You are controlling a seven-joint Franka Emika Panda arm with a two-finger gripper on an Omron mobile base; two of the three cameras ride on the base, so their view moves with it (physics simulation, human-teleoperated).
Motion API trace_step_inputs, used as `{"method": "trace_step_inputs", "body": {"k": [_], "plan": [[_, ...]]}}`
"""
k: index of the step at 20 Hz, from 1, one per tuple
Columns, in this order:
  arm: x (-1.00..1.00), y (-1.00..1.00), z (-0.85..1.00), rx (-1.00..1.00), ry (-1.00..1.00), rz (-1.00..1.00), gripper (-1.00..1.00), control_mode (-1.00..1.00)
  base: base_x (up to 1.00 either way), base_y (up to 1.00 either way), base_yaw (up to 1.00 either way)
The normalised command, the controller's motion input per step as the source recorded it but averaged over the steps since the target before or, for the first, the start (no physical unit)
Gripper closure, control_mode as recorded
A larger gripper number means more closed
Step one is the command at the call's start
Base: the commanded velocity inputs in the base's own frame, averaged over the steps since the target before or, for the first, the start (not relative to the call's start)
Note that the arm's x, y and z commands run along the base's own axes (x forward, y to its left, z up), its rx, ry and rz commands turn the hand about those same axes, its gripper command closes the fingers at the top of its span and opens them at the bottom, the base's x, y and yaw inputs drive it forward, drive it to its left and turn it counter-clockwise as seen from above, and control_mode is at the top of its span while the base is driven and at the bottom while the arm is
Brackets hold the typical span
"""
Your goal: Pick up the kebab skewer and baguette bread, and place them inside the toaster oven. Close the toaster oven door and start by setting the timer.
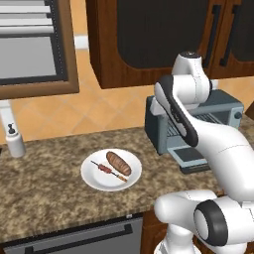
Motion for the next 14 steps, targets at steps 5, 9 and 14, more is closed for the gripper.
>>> {"method": "trace_step_inputs", "body": {"k": [5,9,14], "plan": [[0.00,0.00,0.00,0.00,0.00,0.00,-1.00,1.00,0.07,-0.51,0.08],[0.00,0.00,0.00,0.00,0.00,0.00,-1.00,1.00,0.16,-0.11,0.01],[0.00,0.00,0.00,0.00,0.00,0.00,-1.00,1.00,0.28,0.04,0.00]]}}
